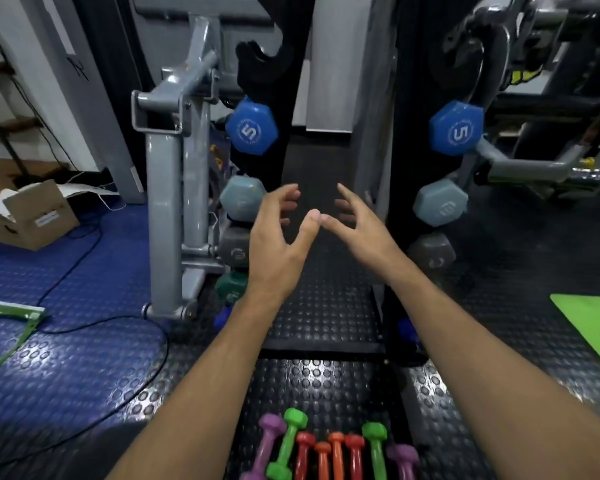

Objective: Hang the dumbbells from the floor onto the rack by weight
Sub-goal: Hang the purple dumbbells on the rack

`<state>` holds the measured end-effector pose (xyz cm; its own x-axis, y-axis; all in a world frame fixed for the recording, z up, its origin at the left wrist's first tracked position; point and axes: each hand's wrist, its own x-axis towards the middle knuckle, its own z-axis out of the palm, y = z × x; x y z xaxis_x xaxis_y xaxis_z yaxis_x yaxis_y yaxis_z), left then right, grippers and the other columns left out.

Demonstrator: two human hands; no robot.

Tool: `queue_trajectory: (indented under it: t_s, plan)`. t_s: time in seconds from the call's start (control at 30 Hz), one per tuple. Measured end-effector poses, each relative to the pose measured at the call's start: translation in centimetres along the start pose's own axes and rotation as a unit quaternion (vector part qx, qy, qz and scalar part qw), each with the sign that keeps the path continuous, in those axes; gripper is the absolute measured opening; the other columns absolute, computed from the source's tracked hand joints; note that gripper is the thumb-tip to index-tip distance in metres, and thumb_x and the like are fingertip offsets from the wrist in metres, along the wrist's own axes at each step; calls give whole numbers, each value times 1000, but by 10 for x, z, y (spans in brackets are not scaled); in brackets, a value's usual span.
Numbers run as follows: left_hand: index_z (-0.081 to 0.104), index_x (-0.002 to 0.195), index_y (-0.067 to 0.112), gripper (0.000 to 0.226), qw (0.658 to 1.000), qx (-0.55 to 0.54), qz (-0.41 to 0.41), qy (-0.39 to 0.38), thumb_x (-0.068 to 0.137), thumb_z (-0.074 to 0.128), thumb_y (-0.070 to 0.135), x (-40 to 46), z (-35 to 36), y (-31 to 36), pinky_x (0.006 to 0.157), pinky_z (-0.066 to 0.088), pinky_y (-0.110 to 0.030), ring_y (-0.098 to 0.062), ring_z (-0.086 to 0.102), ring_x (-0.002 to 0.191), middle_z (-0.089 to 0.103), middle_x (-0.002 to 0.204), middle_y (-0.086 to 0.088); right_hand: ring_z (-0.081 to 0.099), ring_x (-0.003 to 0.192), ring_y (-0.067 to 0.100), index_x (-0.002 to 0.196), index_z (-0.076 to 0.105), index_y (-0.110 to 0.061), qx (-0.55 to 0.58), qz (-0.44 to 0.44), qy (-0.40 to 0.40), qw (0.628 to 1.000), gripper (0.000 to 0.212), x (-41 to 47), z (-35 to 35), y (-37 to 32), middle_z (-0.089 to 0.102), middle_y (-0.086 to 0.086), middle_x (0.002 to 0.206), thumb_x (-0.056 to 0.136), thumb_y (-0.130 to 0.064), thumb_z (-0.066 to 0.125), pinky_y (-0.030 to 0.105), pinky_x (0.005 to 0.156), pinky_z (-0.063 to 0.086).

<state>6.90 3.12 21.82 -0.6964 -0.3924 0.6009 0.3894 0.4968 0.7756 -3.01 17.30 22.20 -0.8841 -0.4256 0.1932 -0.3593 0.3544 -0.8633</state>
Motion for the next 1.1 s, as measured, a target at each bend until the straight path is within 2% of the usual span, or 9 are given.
queue_trajectory:
  t_s: [0.17,0.27,0.47,0.6,0.7,0.77,0.9,1.03,1.1]
  plan:
    - [42,153,19,67,979,35,-130,-153,97,58,53,-54,39,-51,119,35,-31,-9,43,141,46,156,2,50,140,19,161,28,-34,-26,101,-37,994,86,-37,6,70,49,2,156,90,-58,69,41,117,41]
    - [33,159,17,75,953,51,-217,-205,98,55,56,-89,58,-79,115,21,-20,-11,30,150,32,165,-1,52,138,16,160,32,-31,-27,157,-44,986,86,-60,14,111,52,4,153,88,-56,72,32,114,40]
    - [27,161,21,87,897,26,-370,-243,93,53,68,-155,81,-131,123,22,-35,-17,27,152,26,168,-2,52,137,16,160,34,-22,-38,252,-64,965,85,-102,31,178,54,4,150,90,-50,73,23,105,37]
    - [24,162,27,100,853,35,-434,-286,83,49,83,-196,91,-155,124,25,-47,-20,28,153,25,168,-1,54,124,13,154,44,-18,-82,293,-97,948,67,-129,39,218,59,-2,137,96,-39,69,21,98,37]
    - [25,162,27,112,822,56,-473,-313,73,45,92,-221,101,-173,124,26,-49,-24,31,151,26,168,-3,58,127,24,148,53,-15,-116,351,-108,923,60,-151,45,257,62,9,141,95,-39,69,27,102,43]
    - [25,162,27,100,808,64,-482,-333,82,44,86,-238,109,-181,123,26,-49,-27,31,151,26,168,-6,60,127,29,143,58,-17,-151,387,-124,901,57,-164,46,287,64,11,139,93,-43,70,31,105,45]
    - [30,160,30,84,791,53,-498,-352,92,43,76,-268,124,-198,121,28,-46,-25,36,149,33,165,-3,67,114,27,124,73,-24,-244,430,-162,854,39,-189,46,344,73,6,121,88,-41,70,32,97,51]
    - [38,157,26,83,780,32,-507,-364,91,43,77,-287,142,-214,119,30,-40,-22,42,144,42,160,0,69,87,23,101,79,-17,-297,474,-210,802,40,-204,54,392,73,6,92,75,-46,76,29,78,55]
    - [40,155,27,89,775,23,-518,-361,86,44,83,-293,147,-220,120,31,-42,-22,44,143,44,158,0,70,88,24,99,78,-15,-303,481,-214,794,41,-206,58,395,73,7,95,71,-44,83,30,81,58]
